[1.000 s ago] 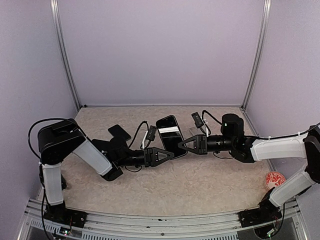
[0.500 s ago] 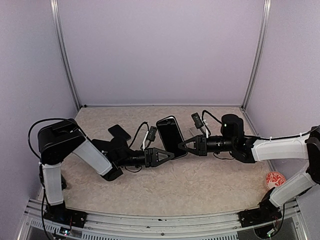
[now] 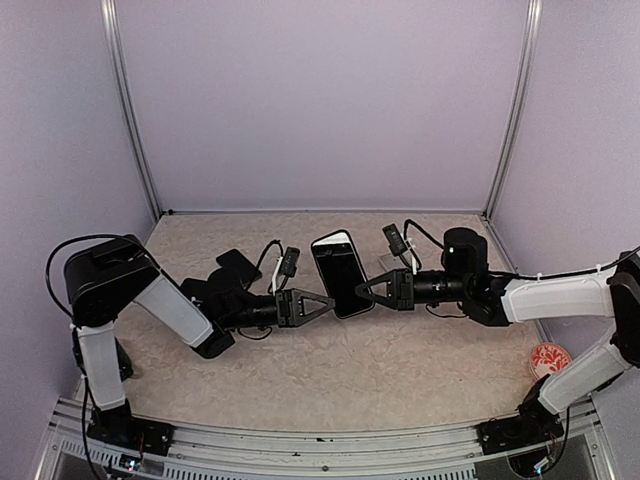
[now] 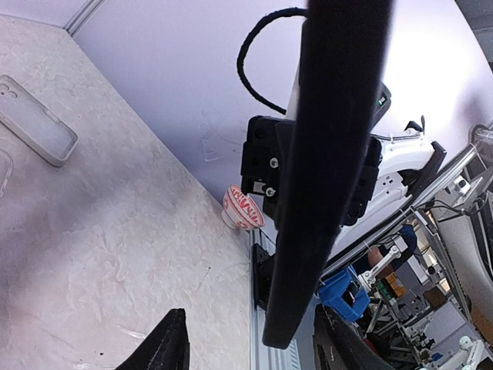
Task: Put the phone into the phone case
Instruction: Press the phone against the phone case.
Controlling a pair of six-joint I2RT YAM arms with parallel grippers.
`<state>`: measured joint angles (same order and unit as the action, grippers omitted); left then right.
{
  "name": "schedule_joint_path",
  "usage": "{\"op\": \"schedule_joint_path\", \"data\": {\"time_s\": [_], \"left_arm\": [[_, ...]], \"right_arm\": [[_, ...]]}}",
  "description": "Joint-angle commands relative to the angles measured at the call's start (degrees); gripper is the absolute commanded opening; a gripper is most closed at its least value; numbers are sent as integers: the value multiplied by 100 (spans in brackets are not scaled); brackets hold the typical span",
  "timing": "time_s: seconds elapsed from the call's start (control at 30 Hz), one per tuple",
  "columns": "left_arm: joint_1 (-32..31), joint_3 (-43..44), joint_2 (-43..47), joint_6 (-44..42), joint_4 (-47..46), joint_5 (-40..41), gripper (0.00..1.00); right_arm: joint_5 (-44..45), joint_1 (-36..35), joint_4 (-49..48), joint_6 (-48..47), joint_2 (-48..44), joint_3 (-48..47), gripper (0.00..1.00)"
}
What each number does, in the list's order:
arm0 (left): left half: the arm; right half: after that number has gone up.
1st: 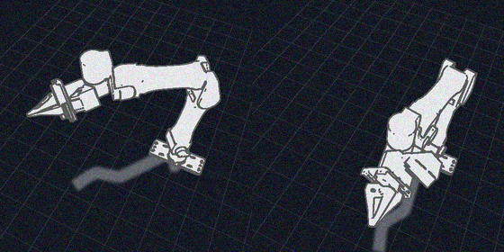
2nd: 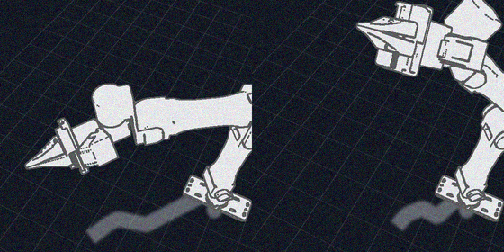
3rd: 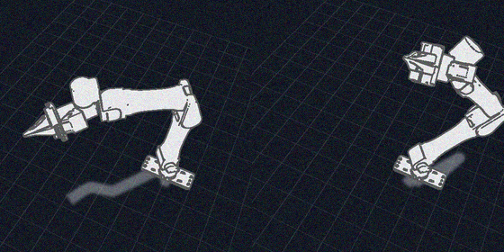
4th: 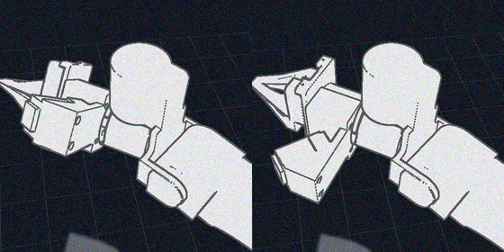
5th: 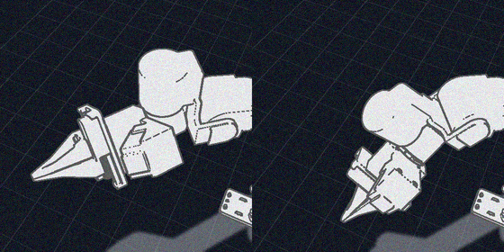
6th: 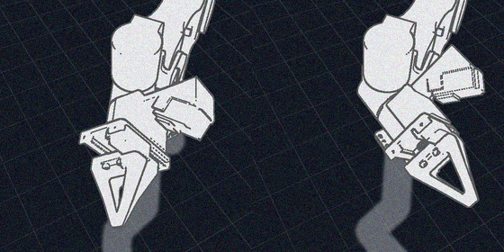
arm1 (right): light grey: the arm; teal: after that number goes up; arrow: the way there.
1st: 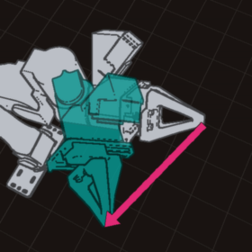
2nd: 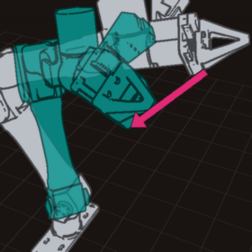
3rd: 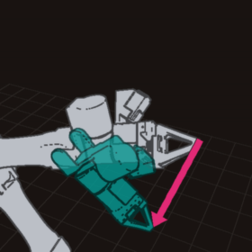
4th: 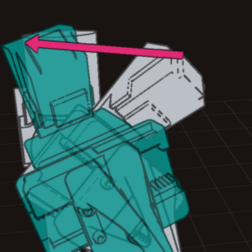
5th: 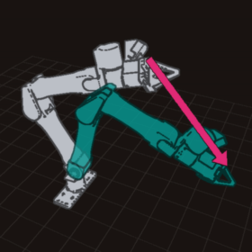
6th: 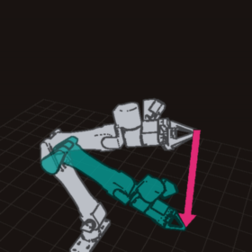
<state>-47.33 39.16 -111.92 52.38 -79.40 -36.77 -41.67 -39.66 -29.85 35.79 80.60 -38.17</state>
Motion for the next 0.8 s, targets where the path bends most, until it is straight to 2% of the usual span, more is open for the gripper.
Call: {"op": "schedule_joint_path", "data": {"time_s": [0.0, 0.23, 0.4, 0.77], "left_arm": [[39, 27, 175, -69, -195, 12, 55], [49, 189, 167, -57, -141, -14, 55], [65, 224, 228, -115, -44, 32, 50], [92, 198, 219, -116, -37, 41, 14]], "right_arm": [[-281, -107, -649, 134, 98, 18, 0], [-275, -203, -618, 117, 225, 42, 0], [-187, -228, -587, 106, 273, 90, 0], [-186, -233, -534, 94, 331, 105, 0]]}}
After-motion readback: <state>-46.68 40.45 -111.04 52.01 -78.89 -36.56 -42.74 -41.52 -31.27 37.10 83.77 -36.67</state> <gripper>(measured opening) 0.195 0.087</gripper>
